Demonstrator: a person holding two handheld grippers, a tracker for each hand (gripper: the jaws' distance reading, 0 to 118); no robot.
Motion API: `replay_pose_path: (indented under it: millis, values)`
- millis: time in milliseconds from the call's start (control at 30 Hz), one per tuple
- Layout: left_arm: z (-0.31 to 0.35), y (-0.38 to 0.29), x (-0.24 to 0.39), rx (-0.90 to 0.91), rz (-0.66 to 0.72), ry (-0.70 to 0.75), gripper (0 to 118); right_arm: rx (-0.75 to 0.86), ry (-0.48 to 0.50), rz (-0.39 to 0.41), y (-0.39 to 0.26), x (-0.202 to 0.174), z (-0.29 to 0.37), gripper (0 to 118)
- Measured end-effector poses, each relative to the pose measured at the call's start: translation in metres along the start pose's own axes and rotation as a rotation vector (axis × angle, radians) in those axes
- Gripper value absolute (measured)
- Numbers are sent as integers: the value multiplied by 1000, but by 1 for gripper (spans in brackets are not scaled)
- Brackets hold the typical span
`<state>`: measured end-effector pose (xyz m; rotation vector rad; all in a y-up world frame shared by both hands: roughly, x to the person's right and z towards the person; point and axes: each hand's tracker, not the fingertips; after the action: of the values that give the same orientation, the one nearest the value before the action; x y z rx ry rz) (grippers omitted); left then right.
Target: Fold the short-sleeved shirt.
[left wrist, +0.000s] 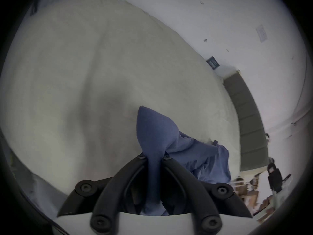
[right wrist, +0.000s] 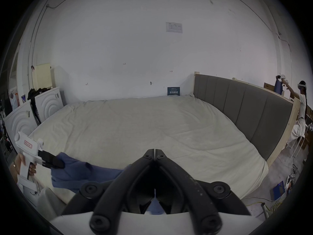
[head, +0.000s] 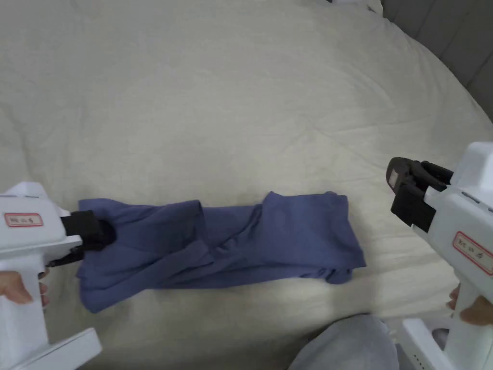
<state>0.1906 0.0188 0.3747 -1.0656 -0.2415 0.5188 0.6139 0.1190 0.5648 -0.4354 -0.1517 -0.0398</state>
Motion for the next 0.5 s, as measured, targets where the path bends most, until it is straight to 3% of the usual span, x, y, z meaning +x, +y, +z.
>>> replay_pose_path:
  millis: [133, 233, 333, 500]
  values:
    - [56, 22, -18, 114, -31, 262, 10, 11, 24, 3, 1, -4, 0, 1]
    - [81, 41, -28, 227, -89, 378, 10, 15, 43, 2, -1, -8, -3, 1]
    - [98, 18, 15, 251, -221, 376, 10, 17, 60, -17, -1, -12, -5, 1]
    - [75, -18, 81, 180, -363, 244, 10, 22, 74, -19, -2, -14, -1, 1]
